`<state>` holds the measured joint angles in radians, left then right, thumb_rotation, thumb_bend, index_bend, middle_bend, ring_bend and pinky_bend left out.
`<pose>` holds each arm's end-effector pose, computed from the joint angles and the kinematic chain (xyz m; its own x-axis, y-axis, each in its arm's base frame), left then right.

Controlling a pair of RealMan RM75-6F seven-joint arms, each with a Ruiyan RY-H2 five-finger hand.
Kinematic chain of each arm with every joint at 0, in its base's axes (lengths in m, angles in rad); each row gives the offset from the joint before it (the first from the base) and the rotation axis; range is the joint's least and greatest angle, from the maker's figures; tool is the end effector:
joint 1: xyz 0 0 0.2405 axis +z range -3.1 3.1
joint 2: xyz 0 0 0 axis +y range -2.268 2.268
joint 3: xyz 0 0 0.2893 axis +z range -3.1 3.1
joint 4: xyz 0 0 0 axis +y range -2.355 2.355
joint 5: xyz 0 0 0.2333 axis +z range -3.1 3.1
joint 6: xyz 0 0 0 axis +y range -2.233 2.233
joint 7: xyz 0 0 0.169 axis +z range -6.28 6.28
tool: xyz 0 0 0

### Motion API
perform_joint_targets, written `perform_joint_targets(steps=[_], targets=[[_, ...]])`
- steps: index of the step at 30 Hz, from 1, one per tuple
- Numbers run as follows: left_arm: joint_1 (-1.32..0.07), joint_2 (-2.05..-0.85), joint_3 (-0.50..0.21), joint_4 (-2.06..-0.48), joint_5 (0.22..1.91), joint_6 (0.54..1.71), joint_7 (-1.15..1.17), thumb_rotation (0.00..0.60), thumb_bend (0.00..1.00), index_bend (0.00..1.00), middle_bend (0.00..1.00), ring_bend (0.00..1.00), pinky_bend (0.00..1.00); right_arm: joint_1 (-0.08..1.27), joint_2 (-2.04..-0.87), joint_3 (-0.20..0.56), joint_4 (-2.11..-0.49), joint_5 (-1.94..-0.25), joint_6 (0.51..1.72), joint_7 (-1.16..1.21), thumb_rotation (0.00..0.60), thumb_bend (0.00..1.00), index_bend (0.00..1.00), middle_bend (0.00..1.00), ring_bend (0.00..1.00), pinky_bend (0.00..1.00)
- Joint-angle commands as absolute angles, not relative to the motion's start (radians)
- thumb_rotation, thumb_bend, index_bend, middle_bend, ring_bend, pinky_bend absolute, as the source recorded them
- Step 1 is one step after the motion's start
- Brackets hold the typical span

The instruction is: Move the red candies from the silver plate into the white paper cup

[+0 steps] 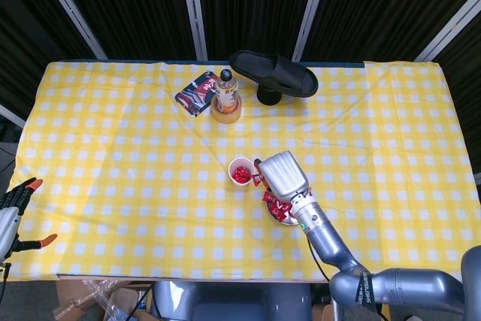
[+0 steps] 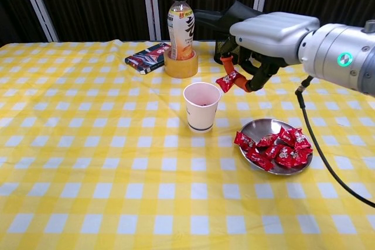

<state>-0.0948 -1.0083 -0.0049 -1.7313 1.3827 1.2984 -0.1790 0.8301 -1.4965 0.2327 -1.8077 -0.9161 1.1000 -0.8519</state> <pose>-0.3644 0.1966 0.1508 0.1852 0.2058 0.9609 0.9665 0.1386 -0.2159 -0.0793 -0.3694 -0.0226 0.6049 -0.1126 0.7883 -0.7370 -0.4540 0.5007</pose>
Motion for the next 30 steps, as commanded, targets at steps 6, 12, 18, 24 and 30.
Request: perform_joint_targets(steps=[6,12,18,24,30], targets=[[-0.097,-1.001,-0.003,-1.729,1.388,1.293,-0.192,0.600,0.03,0.00,0.00,0.00,0.00,0.888,-1.585,0.243,-1.678,-0.884,1.057,-0.811,0.600,0.52,0.56,0.82,0.92,0.98],[-0.101,-0.997,-0.003,-1.726,1.388,1.286,-0.206,0.600,0.03,0.00,0.00,0.00,0.00,0.917,-1.625,0.251,-1.605,-0.871,1.041,-0.788,0.600,0.52,0.56,0.82,0.92,0.98],[-0.103,-0.994,-0.004,-1.723,1.388,1.281,-0.217,0.600,0.03,0.00,0.00,0.00,0.00,0.938,-1.649,0.247,-1.565,-0.862,1.033,-0.785,0.600,0.52,0.51,0.82,0.92,0.98],[-0.103,-0.994,-0.005,-1.722,1.387,1.283,-0.221,0.600,0.03,0.00,0.00,0.00,0.00,0.946,-1.664,0.239,-1.549,-0.864,1.049,-0.790,0.600,0.52,0.39,0.82,0.92,0.98],[-0.101,-0.999,-0.007,-1.718,1.390,1.294,-0.212,0.600,0.03,0.00,0.00,0.00,0.00,0.933,-1.639,0.227,-1.597,-0.889,1.090,-0.798,0.600,0.50,0.38,0.82,0.92,0.98]])
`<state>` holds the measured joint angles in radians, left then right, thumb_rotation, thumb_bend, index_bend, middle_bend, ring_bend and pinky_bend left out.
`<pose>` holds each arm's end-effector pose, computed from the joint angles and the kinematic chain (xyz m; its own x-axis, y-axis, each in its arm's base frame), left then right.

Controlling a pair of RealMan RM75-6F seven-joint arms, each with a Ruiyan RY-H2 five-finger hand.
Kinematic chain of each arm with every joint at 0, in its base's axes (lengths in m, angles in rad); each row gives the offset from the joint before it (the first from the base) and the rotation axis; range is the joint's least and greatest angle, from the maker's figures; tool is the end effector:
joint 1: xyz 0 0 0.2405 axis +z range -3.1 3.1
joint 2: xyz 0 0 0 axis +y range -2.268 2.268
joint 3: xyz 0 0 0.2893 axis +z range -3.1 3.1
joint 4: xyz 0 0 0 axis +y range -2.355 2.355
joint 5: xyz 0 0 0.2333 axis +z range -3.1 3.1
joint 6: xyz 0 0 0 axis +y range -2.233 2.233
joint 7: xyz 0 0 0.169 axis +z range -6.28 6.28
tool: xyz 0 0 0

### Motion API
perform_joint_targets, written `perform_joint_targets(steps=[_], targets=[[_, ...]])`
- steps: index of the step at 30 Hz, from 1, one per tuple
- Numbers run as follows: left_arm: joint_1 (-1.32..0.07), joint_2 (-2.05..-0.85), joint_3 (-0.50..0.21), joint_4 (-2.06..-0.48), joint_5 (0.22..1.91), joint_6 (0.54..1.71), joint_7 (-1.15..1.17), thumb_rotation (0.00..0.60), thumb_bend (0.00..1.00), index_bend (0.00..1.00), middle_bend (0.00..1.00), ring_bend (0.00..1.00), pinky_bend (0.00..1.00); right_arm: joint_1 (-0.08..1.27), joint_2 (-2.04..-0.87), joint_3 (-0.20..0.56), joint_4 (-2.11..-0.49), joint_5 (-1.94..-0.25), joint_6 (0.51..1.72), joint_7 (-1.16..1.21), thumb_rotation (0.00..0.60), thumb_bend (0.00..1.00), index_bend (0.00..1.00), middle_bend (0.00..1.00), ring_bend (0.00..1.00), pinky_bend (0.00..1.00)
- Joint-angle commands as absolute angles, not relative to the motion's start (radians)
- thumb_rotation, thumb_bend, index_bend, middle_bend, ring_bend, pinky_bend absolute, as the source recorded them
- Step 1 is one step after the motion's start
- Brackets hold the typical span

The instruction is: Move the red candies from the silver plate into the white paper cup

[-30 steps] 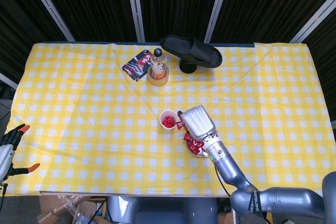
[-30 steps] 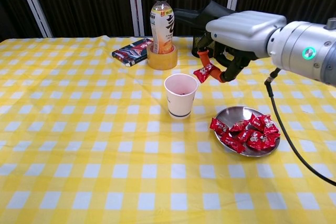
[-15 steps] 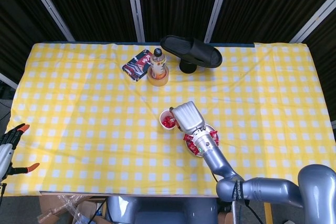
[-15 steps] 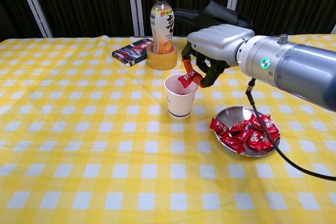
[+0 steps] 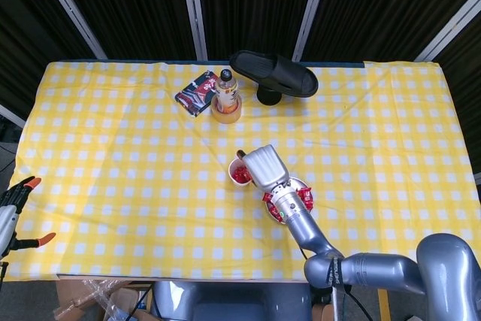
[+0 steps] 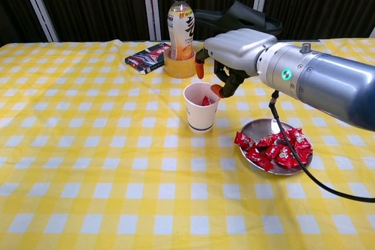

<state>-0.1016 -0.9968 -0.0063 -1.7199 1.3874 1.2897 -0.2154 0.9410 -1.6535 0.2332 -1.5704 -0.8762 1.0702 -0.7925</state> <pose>-0.3665 0.1996 0.1554 0.1729 0.2054 0.9633 0.9696 0.1366 -0.2032 -0.0637 -0.3989 -0.0698 0.6044 -0.1096 0.7891 -0.7360 -0.4560 0.5004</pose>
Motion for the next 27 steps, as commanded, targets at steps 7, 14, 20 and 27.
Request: perform_joint_targets(steps=[7,14,20,27], targets=[[-0.090,-1.024,-0.009,-1.691,1.424,1.347,-0.177,0.600,0.03,0.00,0.00,0.00,0.00,0.879,-1.576,0.168,-1.727,-0.937,1.172,-0.828,0.600,0.48,0.37,0.82,0.92,0.98],[-0.079,-1.050,-0.014,-1.660,1.454,1.399,-0.150,0.600,0.03,0.00,0.00,0.00,0.00,0.815,-1.528,0.088,-1.828,-0.959,1.240,-0.869,0.600,0.45,0.33,0.82,0.92,0.98],[-0.073,-1.074,-0.016,-1.627,1.485,1.440,-0.118,0.600,0.03,0.00,0.00,0.00,0.00,0.773,-1.533,0.041,-1.837,-0.963,1.256,-0.869,0.600,0.43,0.27,0.82,0.92,0.98],[-0.067,-1.090,-0.018,-1.608,1.496,1.465,-0.087,0.600,0.03,0.00,0.00,0.00,0.00,0.745,-1.572,0.033,-1.788,-0.933,1.250,-0.852,0.600,0.42,0.22,0.82,0.92,0.98]])
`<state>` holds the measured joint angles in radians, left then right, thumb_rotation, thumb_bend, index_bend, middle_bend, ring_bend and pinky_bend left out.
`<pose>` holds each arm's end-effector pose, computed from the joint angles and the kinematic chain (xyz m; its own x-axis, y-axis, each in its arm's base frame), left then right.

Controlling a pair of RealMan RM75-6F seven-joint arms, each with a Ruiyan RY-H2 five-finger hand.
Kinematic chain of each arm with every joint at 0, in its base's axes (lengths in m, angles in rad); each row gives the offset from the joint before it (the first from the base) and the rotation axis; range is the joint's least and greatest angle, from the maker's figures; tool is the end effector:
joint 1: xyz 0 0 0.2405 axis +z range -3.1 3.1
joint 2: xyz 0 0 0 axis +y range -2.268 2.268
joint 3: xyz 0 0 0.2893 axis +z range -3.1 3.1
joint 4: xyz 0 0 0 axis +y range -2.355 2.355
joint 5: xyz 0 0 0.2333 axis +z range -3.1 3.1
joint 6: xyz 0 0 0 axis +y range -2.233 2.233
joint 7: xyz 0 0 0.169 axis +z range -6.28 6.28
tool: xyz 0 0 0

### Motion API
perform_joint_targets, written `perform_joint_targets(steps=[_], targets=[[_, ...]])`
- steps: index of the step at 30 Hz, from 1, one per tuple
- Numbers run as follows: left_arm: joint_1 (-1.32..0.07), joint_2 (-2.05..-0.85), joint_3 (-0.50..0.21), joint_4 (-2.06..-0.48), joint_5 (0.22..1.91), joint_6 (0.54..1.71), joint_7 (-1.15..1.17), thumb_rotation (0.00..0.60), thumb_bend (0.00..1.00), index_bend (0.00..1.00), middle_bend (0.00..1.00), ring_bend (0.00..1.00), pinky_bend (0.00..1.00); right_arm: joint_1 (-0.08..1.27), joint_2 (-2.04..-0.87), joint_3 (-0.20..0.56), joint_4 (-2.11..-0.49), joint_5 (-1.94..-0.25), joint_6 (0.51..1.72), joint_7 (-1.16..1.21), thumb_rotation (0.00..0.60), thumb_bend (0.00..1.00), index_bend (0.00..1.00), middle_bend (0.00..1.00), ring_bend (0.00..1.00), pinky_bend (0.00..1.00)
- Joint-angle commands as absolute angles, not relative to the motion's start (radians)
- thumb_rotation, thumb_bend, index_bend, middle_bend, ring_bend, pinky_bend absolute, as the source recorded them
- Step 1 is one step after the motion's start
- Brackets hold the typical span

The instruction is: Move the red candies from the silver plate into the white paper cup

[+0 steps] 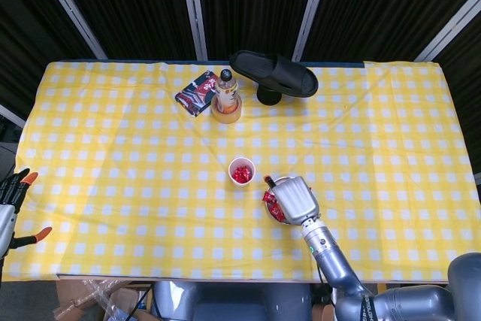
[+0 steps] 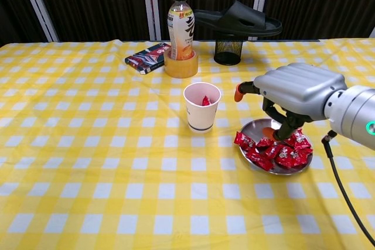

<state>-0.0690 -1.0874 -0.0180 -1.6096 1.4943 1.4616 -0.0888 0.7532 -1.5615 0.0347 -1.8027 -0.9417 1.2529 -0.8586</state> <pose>-0.3618 0.1974 0.1559 0.3443 0.0601 0.9369 0.9381 0.0188 -0.3459 -0.1363 -0.3199 -0.0520 0.6504 -0.1925 0.7348 -0.7359 -0.3993 0.5468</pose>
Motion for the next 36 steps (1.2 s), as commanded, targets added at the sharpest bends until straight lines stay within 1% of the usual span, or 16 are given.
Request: perform_joint_targets(steps=[1,8,12,15,17,20,27,32,36], targets=[[-0.066,-1.090,-0.018,-1.608,1.495,1.465,-0.087,0.600,0.03,0.00,0.00,0.00,0.00,0.743,-1.575,0.033,-1.781,-0.931,1.249,-0.849,0.600,0.42,0.22,0.82,0.92,0.98],[-0.066,-1.091,-0.019,-1.609,1.485,1.458,-0.088,0.600,0.03,0.00,0.00,0.00,0.00,0.724,-1.583,0.029,-1.745,-0.928,1.227,-0.823,0.600,0.42,0.22,0.82,0.92,0.98],[-0.068,-1.089,-0.019,-1.613,1.480,1.451,-0.090,0.600,0.03,0.00,0.00,0.00,0.00,0.717,-1.585,0.025,-1.735,-0.927,1.215,-0.820,0.600,0.39,0.22,0.82,0.92,0.98],[-0.069,-1.087,-0.019,-1.616,1.478,1.449,-0.092,0.600,0.03,0.00,0.00,0.00,0.00,0.712,-1.587,0.023,-1.728,-0.922,1.208,-0.820,0.600,0.35,0.22,0.82,0.92,0.98],[-0.068,-1.087,-0.019,-1.617,1.478,1.448,-0.094,0.600,0.03,0.00,0.00,0.00,0.00,0.709,-1.587,0.020,-1.724,-0.921,1.205,-0.823,0.600,0.30,0.22,0.82,0.92,0.98],[-0.069,-1.085,-0.019,-1.618,1.475,1.445,-0.097,0.600,0.03,0.00,0.00,0.00,0.00,0.705,-1.589,0.015,-1.715,-0.928,1.199,-0.826,0.600,0.26,0.24,0.82,0.92,0.98],[-0.068,-1.083,-0.018,-1.621,1.477,1.446,-0.100,0.600,0.03,0.00,0.00,0.00,0.00,0.698,-1.599,0.027,-1.691,-0.929,1.188,-0.813,0.600,0.26,0.27,0.82,0.92,0.98],[-0.068,-1.082,-0.017,-1.622,1.476,1.443,-0.102,0.600,0.03,0.00,0.00,0.00,0.00,0.693,-1.603,0.033,-1.670,-0.925,1.180,-0.807,0.600,0.26,0.34,0.82,0.92,0.98],[-0.068,-1.081,-0.016,-1.624,1.476,1.441,-0.103,0.600,0.03,0.00,0.00,0.00,0.00,0.691,-1.603,0.037,-1.658,-0.914,1.165,-0.800,0.600,0.26,0.37,0.82,0.92,0.98]])
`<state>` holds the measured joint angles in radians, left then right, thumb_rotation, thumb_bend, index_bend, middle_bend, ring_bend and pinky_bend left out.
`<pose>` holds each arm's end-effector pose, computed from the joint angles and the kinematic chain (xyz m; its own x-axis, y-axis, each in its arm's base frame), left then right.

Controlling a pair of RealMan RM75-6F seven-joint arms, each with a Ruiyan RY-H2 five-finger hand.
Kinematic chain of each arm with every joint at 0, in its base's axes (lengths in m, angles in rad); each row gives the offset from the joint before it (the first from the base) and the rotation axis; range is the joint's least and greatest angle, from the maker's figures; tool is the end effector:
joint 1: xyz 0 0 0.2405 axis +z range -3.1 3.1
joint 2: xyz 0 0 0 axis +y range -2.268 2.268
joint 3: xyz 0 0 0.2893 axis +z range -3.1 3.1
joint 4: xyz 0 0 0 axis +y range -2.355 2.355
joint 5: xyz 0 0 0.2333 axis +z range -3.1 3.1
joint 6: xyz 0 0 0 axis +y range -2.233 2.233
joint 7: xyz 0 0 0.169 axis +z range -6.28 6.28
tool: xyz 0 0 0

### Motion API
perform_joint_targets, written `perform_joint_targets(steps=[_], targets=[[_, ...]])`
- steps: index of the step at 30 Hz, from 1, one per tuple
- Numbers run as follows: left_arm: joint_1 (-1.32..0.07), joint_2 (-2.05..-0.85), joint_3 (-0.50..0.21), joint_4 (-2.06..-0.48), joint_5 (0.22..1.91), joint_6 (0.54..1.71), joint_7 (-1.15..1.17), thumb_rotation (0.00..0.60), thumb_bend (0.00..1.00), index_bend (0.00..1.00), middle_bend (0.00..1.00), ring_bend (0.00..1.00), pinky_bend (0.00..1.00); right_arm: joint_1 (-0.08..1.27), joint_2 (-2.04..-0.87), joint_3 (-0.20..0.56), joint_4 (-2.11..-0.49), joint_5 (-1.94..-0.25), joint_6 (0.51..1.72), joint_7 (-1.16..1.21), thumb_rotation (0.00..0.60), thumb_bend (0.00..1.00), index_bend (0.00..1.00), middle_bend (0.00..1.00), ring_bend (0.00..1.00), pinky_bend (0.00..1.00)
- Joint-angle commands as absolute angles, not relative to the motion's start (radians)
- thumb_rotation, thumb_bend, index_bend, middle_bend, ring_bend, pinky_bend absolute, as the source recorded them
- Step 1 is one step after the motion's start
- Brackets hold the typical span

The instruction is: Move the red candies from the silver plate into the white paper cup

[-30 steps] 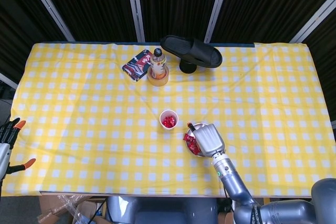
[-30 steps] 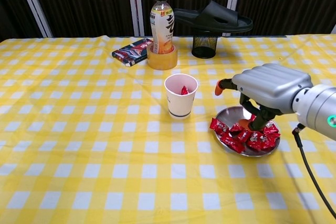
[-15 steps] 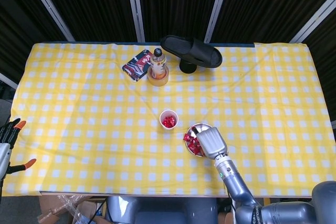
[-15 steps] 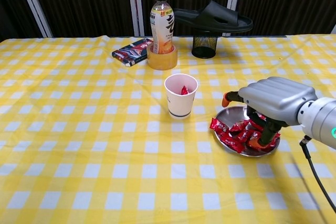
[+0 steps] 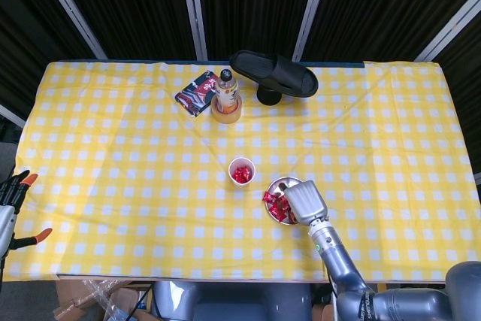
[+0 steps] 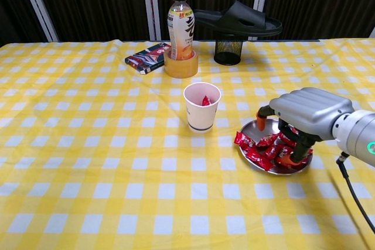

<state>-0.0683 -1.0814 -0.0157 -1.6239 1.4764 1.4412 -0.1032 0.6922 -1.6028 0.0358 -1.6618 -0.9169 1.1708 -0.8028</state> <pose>-0.3637 0.1961 0.1543 0.3200 0.0812 0.9439 0.9452 0.0402 -0.3239 -0.1810 -0.3247 -0.0726 0.6501 -0.2764 0.7078 -0.7551 -0.3385 0.5614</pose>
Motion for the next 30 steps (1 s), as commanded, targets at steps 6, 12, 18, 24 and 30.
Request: perform_joint_targets(steps=[6,12,18,24,30], targets=[[-0.070,-1.080,-0.016,-1.627,1.469,1.433,-0.102,0.600,0.03,0.00,0.00,0.00,0.00,0.688,-1.607,0.041,-1.649,-0.921,1.156,-0.786,0.600,0.26,0.37,0.82,0.92,0.98],[-0.070,-1.079,-0.016,-1.629,1.467,1.432,-0.101,0.600,0.03,0.00,0.00,0.00,0.00,0.688,-1.612,0.052,-1.634,-0.914,1.147,-0.786,0.600,0.26,0.38,0.82,0.92,0.98],[-0.071,-1.078,-0.016,-1.630,1.464,1.427,-0.099,0.600,0.03,0.00,0.00,0.00,0.00,0.688,-1.615,0.054,-1.629,-0.910,1.136,-0.784,0.600,0.26,0.40,0.82,0.92,0.98],[-0.072,-1.077,-0.016,-1.633,1.461,1.423,-0.099,0.600,0.03,0.00,0.00,0.00,0.00,0.687,-1.623,0.051,-1.619,-0.911,1.125,-0.783,0.600,0.28,0.48,0.82,0.92,0.98],[-0.072,-1.075,-0.015,-1.633,1.462,1.422,-0.101,0.600,0.03,0.00,0.00,0.00,0.00,0.684,-1.623,0.051,-1.616,-0.913,1.119,-0.778,0.600,0.40,0.52,0.82,0.92,0.98]])
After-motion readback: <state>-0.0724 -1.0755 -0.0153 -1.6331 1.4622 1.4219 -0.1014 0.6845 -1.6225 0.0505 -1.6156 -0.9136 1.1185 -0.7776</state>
